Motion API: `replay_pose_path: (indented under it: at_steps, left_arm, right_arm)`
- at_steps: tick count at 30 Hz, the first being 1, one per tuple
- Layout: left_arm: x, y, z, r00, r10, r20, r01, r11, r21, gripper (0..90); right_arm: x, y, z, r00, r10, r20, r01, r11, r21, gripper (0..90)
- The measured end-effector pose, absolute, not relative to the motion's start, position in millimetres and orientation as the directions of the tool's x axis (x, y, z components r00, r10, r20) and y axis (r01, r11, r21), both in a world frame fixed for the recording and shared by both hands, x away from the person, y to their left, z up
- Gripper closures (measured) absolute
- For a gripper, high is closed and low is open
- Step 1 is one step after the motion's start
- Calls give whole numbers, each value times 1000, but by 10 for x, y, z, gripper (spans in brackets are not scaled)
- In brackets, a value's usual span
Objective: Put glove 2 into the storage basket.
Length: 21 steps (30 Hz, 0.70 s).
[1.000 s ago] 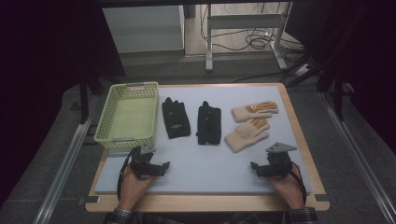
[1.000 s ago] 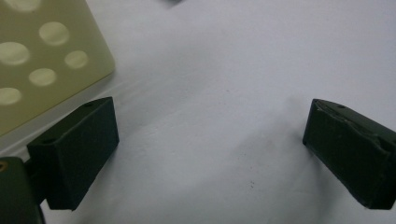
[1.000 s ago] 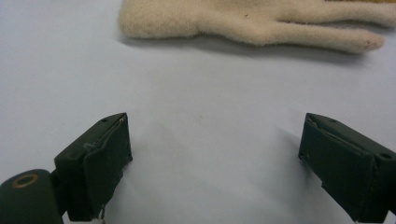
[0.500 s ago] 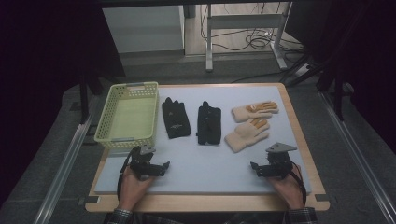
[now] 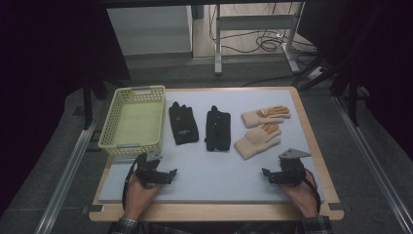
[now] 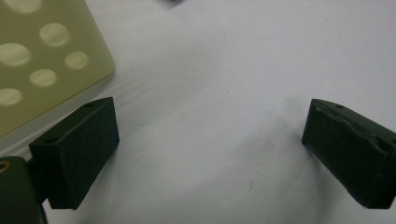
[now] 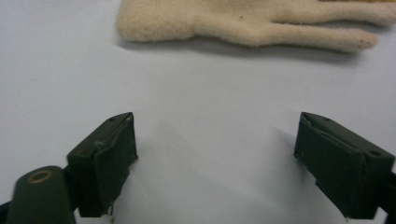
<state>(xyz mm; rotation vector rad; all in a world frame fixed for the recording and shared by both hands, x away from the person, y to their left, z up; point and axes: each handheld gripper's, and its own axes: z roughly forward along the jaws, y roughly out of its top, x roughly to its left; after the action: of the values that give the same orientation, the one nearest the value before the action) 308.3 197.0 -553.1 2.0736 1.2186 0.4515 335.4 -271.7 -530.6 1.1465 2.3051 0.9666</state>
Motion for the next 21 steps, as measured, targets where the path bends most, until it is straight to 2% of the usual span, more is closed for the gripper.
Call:
replay_pose_path:
  at_steps: [11,21]
  left_arm:
    - [3083,1970,-5530,501,864,-42,628,-330,705,43]
    - [3081,1969,-5530,501,864,-41,627,-330,706,44]
  right_arm:
    - [3378,-2780,-5234,-569,822,9,565,383,731,160]
    - [3455,-2706,-5114,-573,819,-27,545,405,734,221]
